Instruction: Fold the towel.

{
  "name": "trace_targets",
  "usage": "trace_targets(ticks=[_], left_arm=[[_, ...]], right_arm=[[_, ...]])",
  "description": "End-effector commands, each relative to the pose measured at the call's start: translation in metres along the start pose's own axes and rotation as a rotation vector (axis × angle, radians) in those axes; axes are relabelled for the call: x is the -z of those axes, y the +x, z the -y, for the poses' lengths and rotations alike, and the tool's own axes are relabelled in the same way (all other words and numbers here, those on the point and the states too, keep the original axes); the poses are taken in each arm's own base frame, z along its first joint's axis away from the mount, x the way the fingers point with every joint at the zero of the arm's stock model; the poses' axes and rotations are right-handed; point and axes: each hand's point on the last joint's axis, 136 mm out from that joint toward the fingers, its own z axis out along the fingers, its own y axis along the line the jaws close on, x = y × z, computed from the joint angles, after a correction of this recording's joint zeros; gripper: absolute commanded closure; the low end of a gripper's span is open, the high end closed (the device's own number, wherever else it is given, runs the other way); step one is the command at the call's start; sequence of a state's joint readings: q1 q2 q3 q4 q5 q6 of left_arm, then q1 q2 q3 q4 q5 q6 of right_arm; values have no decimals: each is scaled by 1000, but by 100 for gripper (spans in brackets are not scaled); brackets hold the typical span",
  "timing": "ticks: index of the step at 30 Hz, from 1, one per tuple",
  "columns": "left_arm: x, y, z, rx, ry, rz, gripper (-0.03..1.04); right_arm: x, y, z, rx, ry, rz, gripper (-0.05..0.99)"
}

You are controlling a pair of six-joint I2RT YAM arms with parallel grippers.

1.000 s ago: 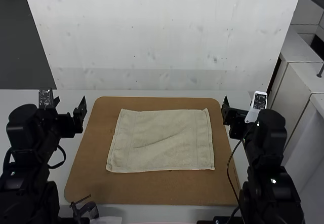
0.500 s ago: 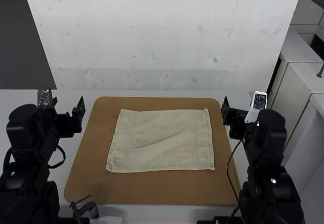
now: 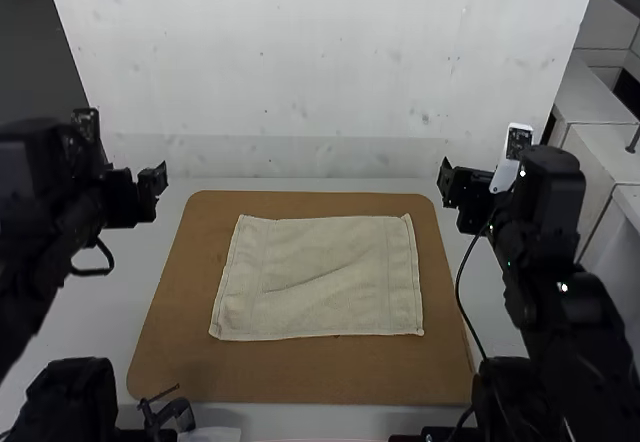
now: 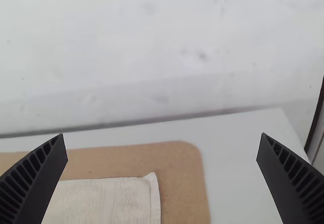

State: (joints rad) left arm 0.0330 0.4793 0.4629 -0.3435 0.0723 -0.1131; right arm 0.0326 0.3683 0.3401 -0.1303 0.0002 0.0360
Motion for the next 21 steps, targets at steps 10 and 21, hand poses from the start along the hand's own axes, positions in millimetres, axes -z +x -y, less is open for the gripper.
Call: trace_targets(ticks=[10, 21], left_arm=[[-78, 27, 27, -85, 50, -322, 6], [-125, 16, 21, -98, -10, -329, 3]], right_arm=[[-83, 52, -7, -50, -12, -424, -3], [-162, 119, -12, -4, 54, -718, 3]])
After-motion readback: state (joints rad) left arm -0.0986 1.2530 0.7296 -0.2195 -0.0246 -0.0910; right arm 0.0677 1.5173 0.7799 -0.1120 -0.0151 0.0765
